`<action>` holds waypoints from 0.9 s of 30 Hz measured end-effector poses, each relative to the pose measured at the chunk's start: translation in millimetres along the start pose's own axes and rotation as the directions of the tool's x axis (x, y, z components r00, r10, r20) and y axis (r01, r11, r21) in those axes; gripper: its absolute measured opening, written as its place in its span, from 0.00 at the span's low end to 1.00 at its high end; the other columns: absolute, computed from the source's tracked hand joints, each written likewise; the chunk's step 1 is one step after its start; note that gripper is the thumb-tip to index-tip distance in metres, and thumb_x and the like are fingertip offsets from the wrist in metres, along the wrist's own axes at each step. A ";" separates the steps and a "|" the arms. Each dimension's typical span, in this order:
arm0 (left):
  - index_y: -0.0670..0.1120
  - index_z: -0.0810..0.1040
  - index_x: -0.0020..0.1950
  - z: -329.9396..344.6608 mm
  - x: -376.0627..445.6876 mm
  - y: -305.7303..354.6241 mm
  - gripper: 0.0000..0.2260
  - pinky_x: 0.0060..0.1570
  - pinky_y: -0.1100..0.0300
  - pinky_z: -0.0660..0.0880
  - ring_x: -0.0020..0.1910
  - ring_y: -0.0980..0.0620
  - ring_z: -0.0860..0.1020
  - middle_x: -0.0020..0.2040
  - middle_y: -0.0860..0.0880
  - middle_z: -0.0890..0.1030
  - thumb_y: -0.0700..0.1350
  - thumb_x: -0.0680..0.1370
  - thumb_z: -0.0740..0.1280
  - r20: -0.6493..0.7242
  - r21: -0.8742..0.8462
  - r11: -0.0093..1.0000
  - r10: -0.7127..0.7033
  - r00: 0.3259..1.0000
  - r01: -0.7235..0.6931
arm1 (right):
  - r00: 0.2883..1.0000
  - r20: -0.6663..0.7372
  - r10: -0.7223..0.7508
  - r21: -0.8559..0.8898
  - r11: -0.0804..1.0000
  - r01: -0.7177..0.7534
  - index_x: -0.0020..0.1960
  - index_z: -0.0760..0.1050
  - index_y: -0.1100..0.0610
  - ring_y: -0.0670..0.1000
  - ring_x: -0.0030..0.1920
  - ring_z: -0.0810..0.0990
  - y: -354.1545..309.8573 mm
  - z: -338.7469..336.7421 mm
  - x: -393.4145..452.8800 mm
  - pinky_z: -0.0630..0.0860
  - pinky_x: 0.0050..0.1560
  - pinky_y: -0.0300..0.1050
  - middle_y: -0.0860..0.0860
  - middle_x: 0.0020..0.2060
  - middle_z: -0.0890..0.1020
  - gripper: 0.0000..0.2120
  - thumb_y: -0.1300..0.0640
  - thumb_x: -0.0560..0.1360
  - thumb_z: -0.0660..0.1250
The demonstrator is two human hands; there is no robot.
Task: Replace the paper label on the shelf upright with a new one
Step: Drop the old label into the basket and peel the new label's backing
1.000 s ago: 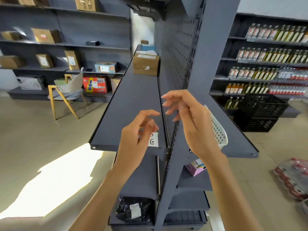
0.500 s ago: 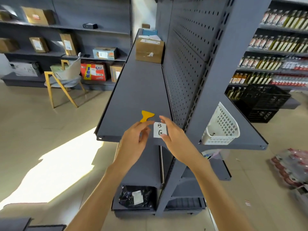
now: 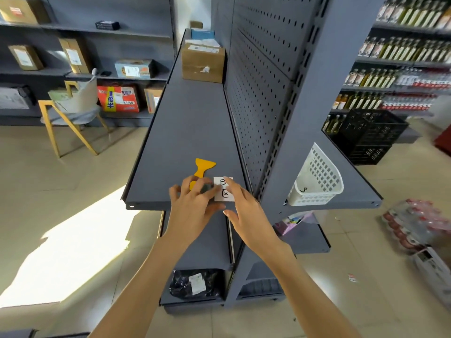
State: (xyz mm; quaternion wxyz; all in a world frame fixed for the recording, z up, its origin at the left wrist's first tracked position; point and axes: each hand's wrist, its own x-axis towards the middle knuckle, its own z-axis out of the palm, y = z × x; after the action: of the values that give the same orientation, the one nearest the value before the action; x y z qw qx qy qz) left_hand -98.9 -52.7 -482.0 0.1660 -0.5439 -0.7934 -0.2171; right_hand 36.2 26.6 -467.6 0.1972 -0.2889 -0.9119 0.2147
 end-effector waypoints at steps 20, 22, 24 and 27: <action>0.56 0.85 0.51 -18.7 -3.4 -2.3 0.10 0.49 0.54 0.65 0.52 0.46 0.79 0.50 0.53 0.83 0.42 0.72 0.75 -0.218 -0.196 0.976 -0.138 0.966 0.095 | 0.987 -0.155 -0.040 0.191 0.979 0.070 0.74 0.64 0.48 0.32 0.32 0.74 -23.7 -25.0 -8.8 0.69 0.35 0.29 0.43 0.51 0.86 0.27 0.64 0.79 0.67; 0.55 0.85 0.48 -29.5 -0.9 -2.7 0.08 0.49 0.56 0.63 0.51 0.47 0.79 0.49 0.54 0.83 0.43 0.73 0.73 -0.269 -0.256 0.962 -0.163 0.949 0.093 | 0.983 -0.171 -0.065 0.271 0.956 0.110 0.74 0.65 0.47 0.30 0.35 0.76 -28.7 -32.4 -9.7 0.68 0.37 0.26 0.41 0.53 0.84 0.28 0.62 0.78 0.69; 0.54 0.85 0.49 -40.8 0.4 -2.9 0.09 0.49 0.58 0.63 0.49 0.48 0.78 0.49 0.54 0.82 0.42 0.73 0.71 -0.319 -0.330 0.941 -0.182 0.930 0.071 | 0.979 -0.200 -0.039 0.421 0.899 0.122 0.72 0.66 0.45 0.32 0.51 0.79 -33.8 -39.1 -9.0 0.71 0.51 0.27 0.39 0.58 0.81 0.26 0.59 0.78 0.70; 0.54 0.84 0.50 -57.4 -1.2 -0.5 0.10 0.47 0.50 0.75 0.49 0.48 0.80 0.50 0.60 0.77 0.40 0.73 0.71 -0.374 -0.493 0.870 -0.212 0.903 0.000 | 0.987 -0.157 0.046 0.585 0.809 0.055 0.72 0.67 0.46 0.41 0.65 0.74 -41.7 -49.9 -4.8 0.72 0.58 0.31 0.42 0.65 0.76 0.19 0.53 0.82 0.63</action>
State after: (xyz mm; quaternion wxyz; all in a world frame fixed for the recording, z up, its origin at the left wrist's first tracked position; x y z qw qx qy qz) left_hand -97.4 -84.0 -433.8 0.1784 -0.4633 -0.6896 -0.5273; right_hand 45.4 6.6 -406.2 0.3513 -0.2283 -0.7822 0.4611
